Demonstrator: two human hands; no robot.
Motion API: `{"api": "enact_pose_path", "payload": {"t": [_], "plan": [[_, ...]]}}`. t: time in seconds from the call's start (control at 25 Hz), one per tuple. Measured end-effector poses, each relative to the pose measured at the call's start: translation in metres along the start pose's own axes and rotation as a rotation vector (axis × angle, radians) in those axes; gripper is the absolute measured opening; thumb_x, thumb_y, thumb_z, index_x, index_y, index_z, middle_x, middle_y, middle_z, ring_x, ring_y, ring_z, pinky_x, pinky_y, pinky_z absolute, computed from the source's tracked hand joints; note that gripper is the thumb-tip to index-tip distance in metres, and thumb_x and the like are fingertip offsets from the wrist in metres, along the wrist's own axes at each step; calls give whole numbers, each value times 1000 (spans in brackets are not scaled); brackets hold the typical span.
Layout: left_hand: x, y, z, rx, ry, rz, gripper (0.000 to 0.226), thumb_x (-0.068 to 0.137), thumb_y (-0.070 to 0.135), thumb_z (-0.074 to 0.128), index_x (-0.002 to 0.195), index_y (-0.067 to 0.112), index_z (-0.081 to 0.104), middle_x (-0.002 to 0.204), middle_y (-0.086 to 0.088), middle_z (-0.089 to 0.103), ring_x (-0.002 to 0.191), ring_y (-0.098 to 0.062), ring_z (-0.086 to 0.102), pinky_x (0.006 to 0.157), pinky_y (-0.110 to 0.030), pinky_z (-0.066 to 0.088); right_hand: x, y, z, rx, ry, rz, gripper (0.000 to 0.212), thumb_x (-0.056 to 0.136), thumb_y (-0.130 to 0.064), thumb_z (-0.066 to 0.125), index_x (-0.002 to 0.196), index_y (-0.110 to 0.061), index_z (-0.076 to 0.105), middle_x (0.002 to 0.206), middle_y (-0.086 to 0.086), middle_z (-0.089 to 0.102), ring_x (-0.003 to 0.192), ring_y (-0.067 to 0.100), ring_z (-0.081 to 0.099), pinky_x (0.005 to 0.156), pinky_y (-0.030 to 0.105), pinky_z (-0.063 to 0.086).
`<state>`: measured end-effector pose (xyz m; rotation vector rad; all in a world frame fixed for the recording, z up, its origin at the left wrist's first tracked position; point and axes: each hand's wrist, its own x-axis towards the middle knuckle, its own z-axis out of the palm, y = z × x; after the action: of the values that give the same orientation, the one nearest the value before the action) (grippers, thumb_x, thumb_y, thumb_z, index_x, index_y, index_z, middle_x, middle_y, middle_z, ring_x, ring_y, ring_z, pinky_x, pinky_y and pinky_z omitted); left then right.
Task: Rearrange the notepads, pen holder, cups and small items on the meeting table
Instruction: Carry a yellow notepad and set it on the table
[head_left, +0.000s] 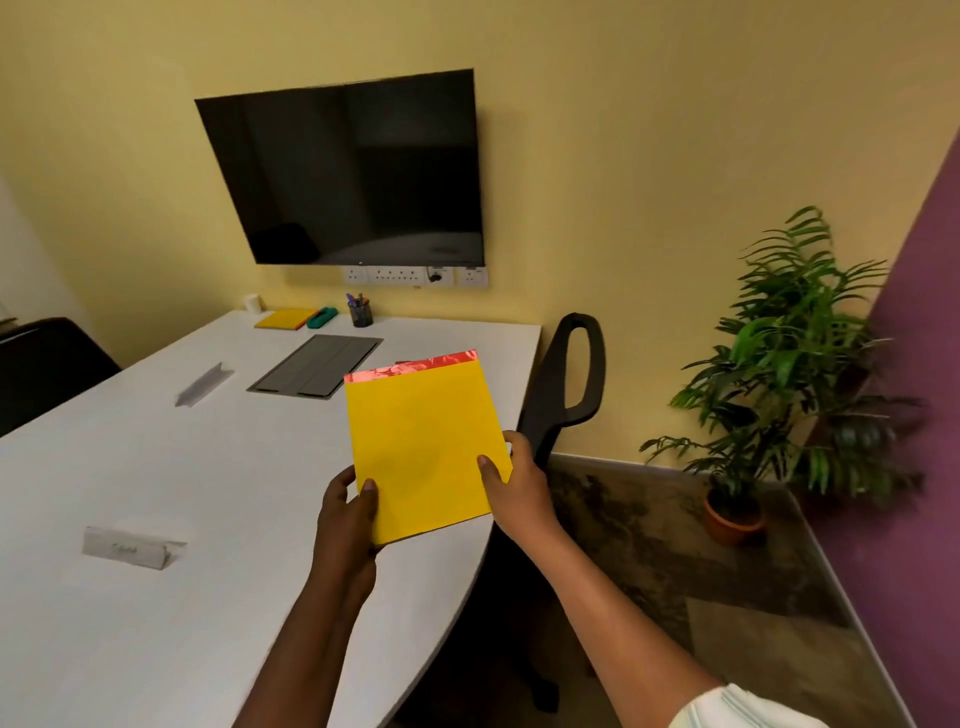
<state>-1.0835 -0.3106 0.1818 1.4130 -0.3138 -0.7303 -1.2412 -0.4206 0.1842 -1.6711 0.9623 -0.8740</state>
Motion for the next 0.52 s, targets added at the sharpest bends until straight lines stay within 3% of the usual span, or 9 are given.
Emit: {"api": "enact_pose_path", "payload": {"t": [0.08,0.2,0.4,0.52], "plan": [[-14,-2,30,-3,-1,22,39,99,20,46,137,25,39,139,-10,44,108,-33,52,77,-44,50,-8,2,-35,51,-71,69,51,96,-31,51,142,-31,29,127,-2,54,93,13,60,67,23,55],[-39,-9,73,-10,-1,43,40,99,19,46,138,24,40,140,-9,44,109,-32,52,78,-44,50,-17,11,-87,94,-153,155,67,94,-27,55,146,-44,16,127,-2,49,84,17,64,53,21,53],[-83,-25,148,-4,-28,43,41,99,18,45,140,24,40,142,-8,44,111,-32,52,81,-46,51,-18,35,-173,146,-126,137,72,92,-17,59,146,-42,19,134,-4,45,76,13,67,60,24,56],[-101,-37,192,56,-41,38,40,99,21,46,138,26,42,142,-7,44,115,-33,52,92,-53,49,-14,53,-216,183,-88,138,71,91,-12,60,147,-38,24,139,-4,43,73,9,67,63,28,59]]}}
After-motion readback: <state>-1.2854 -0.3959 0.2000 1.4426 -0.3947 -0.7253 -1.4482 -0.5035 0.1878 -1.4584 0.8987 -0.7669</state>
